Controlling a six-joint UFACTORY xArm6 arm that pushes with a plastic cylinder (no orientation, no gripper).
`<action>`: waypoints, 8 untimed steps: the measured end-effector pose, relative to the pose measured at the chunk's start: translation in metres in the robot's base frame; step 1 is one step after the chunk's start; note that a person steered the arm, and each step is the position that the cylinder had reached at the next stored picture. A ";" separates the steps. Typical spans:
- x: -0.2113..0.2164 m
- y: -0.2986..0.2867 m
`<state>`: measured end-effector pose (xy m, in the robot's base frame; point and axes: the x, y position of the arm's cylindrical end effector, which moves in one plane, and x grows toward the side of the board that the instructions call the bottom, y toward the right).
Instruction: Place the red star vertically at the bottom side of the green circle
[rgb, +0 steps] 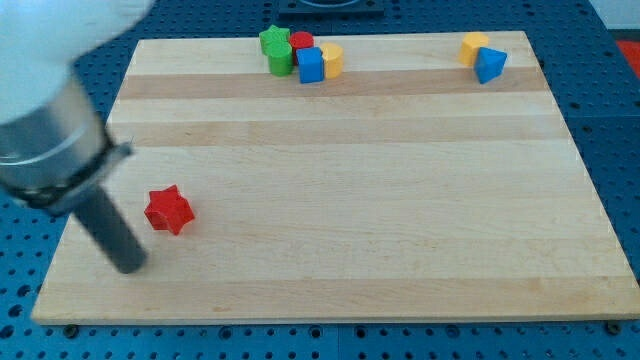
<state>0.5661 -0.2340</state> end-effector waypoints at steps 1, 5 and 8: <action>-0.023 -0.002; -0.094 0.184; -0.089 0.093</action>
<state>0.4769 -0.1412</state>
